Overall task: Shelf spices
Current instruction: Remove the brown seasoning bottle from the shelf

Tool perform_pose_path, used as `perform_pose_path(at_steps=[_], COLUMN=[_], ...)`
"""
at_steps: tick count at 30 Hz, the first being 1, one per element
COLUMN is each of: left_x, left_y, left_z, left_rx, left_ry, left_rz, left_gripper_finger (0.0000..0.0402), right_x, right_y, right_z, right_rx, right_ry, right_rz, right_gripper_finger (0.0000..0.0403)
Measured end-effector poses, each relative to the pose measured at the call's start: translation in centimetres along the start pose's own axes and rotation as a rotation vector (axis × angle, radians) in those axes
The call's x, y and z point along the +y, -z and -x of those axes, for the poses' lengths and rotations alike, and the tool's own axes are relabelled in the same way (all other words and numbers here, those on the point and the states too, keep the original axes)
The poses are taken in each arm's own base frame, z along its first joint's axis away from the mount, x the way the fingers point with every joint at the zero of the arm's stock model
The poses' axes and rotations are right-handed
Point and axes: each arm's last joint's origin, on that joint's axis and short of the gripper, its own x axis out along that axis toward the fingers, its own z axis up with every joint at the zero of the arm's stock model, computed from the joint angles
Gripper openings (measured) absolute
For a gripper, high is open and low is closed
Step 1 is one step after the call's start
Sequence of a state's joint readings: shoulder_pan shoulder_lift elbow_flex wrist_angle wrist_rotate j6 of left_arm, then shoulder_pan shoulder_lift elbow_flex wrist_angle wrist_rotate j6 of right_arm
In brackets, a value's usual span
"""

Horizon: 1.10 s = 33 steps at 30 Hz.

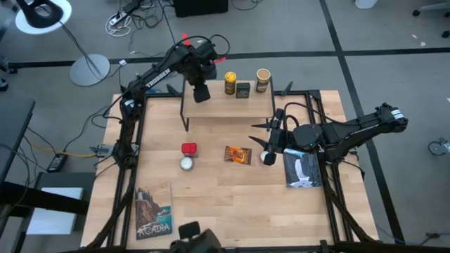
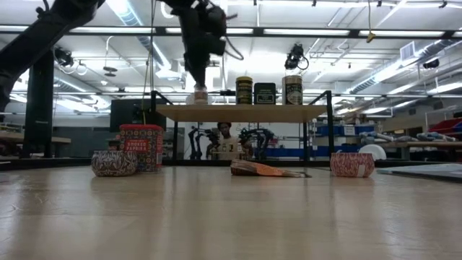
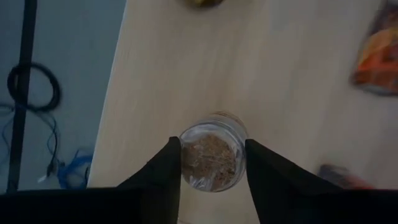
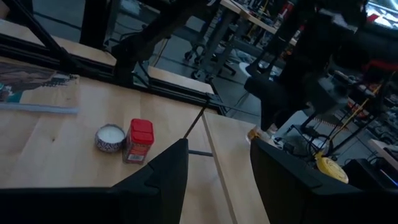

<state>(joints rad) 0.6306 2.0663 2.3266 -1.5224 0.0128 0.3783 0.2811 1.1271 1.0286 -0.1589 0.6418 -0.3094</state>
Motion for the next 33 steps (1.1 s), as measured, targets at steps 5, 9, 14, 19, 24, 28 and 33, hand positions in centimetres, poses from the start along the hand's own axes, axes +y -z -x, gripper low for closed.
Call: perform_pose_path(at_steps=[5,9,14,19,24,28,33], left_x=[-2.3,-4.0,-7.3,-11.0,-13.5,-14.8,-16.1], left_y=[-0.6,-0.5,-1.3,-1.8,-2.0,-2.0,-1.9], left_z=[1.7,1.8,2.1,2.3,2.5,2.7,2.2], left_rx=[-0.056,-0.001,-0.015,-0.026,-0.03,-0.032,-0.008], left_ry=[0.0,0.008,0.03,0.058,0.067,0.072,0.087], left_rz=[-0.058,-0.05,-0.11,-0.199,-0.218,-0.238,-0.234], left_gripper_finger=[0.0131,0.0128,0.011,0.0069,0.0016,0.0002,0.0004], right_x=[0.0,0.0,0.0,0.0,0.0,0.0,0.0], right_y=[0.0,0.0,0.0,0.0,0.0,0.0,0.0], right_z=[0.0,0.0,0.0,0.0,0.0,0.0,0.0], right_rx=[0.0,0.0,0.0,0.0,0.0,-0.001,-0.001], right_ry=[0.0,0.0,0.0,0.0,0.0,0.0,0.0], right_rz=[0.007,0.008,0.008,0.008,0.008,0.007,0.006], right_gripper_finger=[0.0173,0.0173,0.0173,0.0173,0.0173,0.0173,0.0173])
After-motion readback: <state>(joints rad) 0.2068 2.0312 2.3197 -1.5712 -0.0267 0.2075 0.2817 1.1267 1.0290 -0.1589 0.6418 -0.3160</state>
